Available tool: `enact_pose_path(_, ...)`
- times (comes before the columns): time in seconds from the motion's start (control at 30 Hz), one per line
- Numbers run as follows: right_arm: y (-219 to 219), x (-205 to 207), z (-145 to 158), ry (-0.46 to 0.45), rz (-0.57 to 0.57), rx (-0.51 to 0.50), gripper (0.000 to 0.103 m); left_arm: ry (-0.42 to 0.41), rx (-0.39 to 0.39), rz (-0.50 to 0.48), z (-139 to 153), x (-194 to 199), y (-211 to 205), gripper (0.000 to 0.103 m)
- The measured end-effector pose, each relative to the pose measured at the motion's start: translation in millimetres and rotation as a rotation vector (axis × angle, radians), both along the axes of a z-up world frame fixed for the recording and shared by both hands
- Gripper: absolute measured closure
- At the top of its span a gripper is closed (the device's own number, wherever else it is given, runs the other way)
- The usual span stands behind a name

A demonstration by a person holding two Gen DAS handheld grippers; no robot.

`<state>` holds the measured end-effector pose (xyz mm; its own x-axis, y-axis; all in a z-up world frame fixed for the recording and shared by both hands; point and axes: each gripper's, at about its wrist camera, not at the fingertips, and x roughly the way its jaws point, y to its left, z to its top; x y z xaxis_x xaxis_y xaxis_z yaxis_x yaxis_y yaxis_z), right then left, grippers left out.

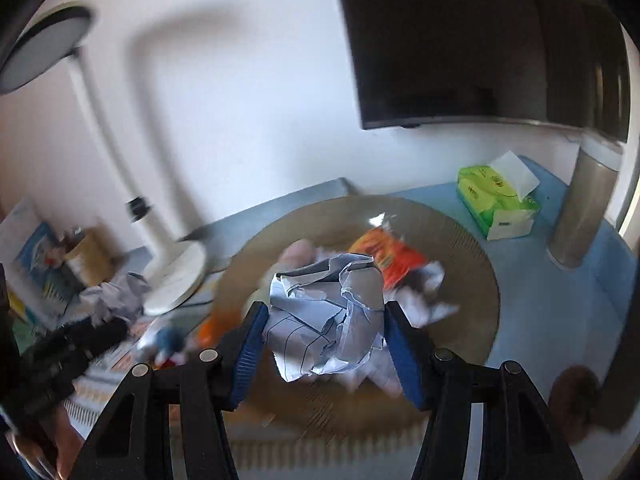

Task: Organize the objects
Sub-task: 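Carry the cloth and paper ball to the gold bowl and open both grippers, then move both grippers back over the rug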

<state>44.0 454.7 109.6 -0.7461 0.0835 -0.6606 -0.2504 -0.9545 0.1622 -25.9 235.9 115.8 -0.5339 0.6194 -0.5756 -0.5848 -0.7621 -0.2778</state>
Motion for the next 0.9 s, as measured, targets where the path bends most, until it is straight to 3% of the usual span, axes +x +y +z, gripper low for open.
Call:
enact_pose_path(0.07,15.7,-13.2,-4.6,-0.022,-0.015,-0.032,0.043,-0.023,-0.011,-0.053,-8.3,-9.3,34.8,0.056)
enact_pose_path(0.1,21.8,-16.3,-6.1,-0.027,-0.016,-0.053,0.037,-0.025,-0.015,-0.068,-11.3,-11.2,46.0,0.054)
enact_pose_path(0.17,31.5,-20.1,-8.3,-0.02,-0.007,-0.088,0.028,-0.033,-0.031,-0.096,-19.2,-16.3,67.5,0.039)
enact_pose_path(0.2,35.4,-18.8,-7.2,-0.004,-0.002,-0.092,0.025,-0.034,-0.037,-0.091,-21.5,-17.1,71.3,0.024)
enact_pose_path(0.4,39.5,2.7,-7.8,0.027,0.01,-0.11,0.025,-0.07,0.011,-0.047,-21.4,-13.2,48.4,0.022)
enact_pose_path(0.5,32.2,20.5,-11.6,0.054,0.029,-0.144,0.025,-0.057,0.02,0.009,-15.2,0.0,12.7,0.022)
enact_pose_path(0.63,6.3,50.4,-22.6,0.08,0.089,-0.197,0.023,-0.007,-0.034,0.126,-17.6,28.8,-50.5,0.022)
enact_pose_path(0.8,-56.7,78.5,-45.8,0.084,0.21,-0.208,0.012,-0.016,-0.112,0.341,-44.6,64.9,-153.1,0.017)
enact_pose_path(0.9,-95.5,78.8,-65.0,0.049,0.264,-0.221,0.012,-0.026,-0.167,0.469,-61.7,76.6,-201.1,0.017)
